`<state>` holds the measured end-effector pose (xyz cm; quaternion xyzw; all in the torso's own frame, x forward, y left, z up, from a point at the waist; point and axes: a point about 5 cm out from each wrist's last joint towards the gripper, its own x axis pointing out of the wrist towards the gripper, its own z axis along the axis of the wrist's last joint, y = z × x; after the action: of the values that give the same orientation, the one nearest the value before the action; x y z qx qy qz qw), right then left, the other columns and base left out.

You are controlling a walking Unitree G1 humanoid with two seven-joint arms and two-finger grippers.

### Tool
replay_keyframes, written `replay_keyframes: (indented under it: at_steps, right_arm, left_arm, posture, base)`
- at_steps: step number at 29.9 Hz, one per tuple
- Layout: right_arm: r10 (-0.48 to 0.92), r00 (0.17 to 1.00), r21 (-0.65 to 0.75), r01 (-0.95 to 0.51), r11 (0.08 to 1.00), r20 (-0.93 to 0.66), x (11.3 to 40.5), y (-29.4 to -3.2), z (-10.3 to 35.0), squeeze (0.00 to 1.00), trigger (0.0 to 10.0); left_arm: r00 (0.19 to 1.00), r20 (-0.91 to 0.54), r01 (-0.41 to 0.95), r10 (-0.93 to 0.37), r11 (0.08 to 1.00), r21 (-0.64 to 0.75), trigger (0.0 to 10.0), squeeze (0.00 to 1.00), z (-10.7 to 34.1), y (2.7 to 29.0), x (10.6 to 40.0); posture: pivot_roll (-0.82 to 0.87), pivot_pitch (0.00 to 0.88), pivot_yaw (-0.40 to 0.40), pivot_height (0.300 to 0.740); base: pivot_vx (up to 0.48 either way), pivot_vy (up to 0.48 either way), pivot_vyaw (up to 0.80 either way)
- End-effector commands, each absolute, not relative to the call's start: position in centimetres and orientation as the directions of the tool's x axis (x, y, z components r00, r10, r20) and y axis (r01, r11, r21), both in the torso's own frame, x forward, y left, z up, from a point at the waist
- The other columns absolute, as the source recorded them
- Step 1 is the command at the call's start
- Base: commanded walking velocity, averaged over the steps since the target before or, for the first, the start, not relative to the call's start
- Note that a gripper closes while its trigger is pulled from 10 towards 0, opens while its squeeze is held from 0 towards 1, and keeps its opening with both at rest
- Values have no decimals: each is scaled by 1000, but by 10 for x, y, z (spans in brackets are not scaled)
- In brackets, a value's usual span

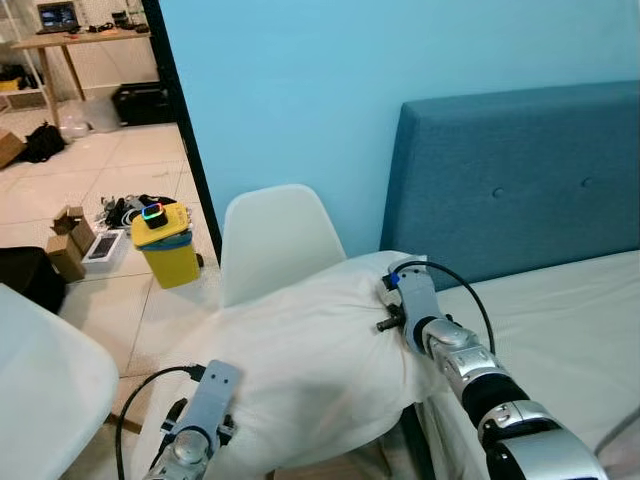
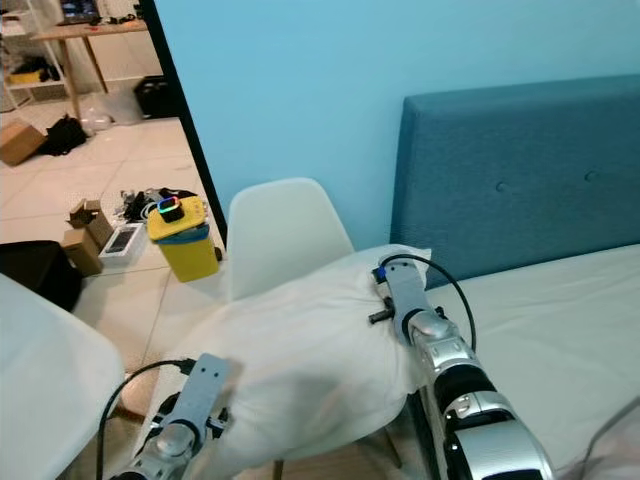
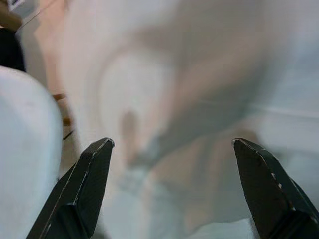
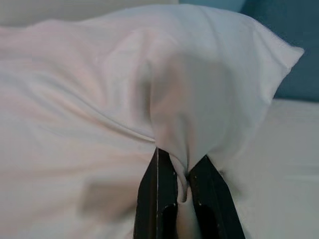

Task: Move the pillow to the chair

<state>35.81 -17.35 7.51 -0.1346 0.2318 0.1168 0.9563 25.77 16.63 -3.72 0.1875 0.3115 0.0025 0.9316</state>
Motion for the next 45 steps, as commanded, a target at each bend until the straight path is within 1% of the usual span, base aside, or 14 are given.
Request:
replay_keyframes:
  at_steps: [1, 9, 15, 18, 23, 24, 26, 28, 29, 37, 45]
  right_arm:
    - [164, 891, -219, -277, 936, -424, 364, -174, 86, 0, 10000]
    - [171, 892, -224, -284, 932, -418, 363, -170, 85, 0, 10000]
    - [98, 890, -220, -214, 952, -444, 360, -181, 76, 0, 10000]
    - [66, 890, -216, -181, 959, -452, 358, -186, 74, 0, 10000]
    - [64, 888, -212, -179, 961, -456, 358, -186, 73, 0, 10000]
    - [55, 879, -222, -180, 958, -474, 356, -186, 69, 0, 10000]
    - [53, 876, -224, -180, 958, -479, 355, -187, 68, 0, 10000]
    - [50, 870, -227, -183, 957, -490, 353, -186, 65, 0, 10000]
    - [50, 870, -227, -183, 957, -490, 353, -186, 65, 0, 10000]
    - [47, 853, -237, -197, 951, -520, 349, -186, 58, 0, 10000]
    - [51, 853, -233, -199, 952, -519, 349, -184, 57, 0, 10000]
  left_arm:
    - [800, -585, 104, 133, 930, 353, 10000, 0, -39, 170, 256]
    - [800, -585, 101, 136, 929, 355, 10000, 0, -39, 169, 256]
    - [797, -590, 103, 128, 935, 341, 10000, 0, -40, 168, 254]
    - [798, -588, 93, 133, 936, 339, 10000, 0, -39, 170, 255]
    - [798, -585, 80, 141, 939, 335, 10000, 0, -38, 173, 256]
    - [797, -588, 67, 137, 948, 311, 10000, 0, -38, 173, 257]
    - [797, -588, 64, 135, 950, 305, 10000, 0, -38, 173, 257]
    - [800, -589, 73, 112, 957, 280, 10000, 0, -37, 170, 258]
    - [800, -589, 73, 112, 957, 280, 10000, 0, -37, 170, 258]
    - [799, -596, 83, 83, 966, 245, 10000, 0, -38, 167, 257]
    - [815, -577, 105, 63, 962, 253, 10000, 0, -35, 168, 260]
  posture:
    - [-20, 68, 21, 720]
    - [-20, 75, 17, 720]
    - [-20, 85, 15, 715]
    - [-18, 87, 13, 700]
    - [-17, 92, 14, 685]
    - [-17, 94, 16, 675]
    - [-17, 94, 16, 670]
    - [-18, 97, 18, 655]
    - [-18, 97, 18, 655]
    - [-21, 103, 21, 610]
    - [-18, 106, 20, 575]
  base:
    - [0, 0, 0]
    - [0, 0, 0]
    - [0, 0, 0]
    - [0, 0, 0]
    - [0, 0, 0]
    - [0, 0, 0]
    - [0, 0, 0]
    - [0, 0, 0]
    - [0, 0, 0]
    - [0, 0, 0]
    - [0, 0, 0]
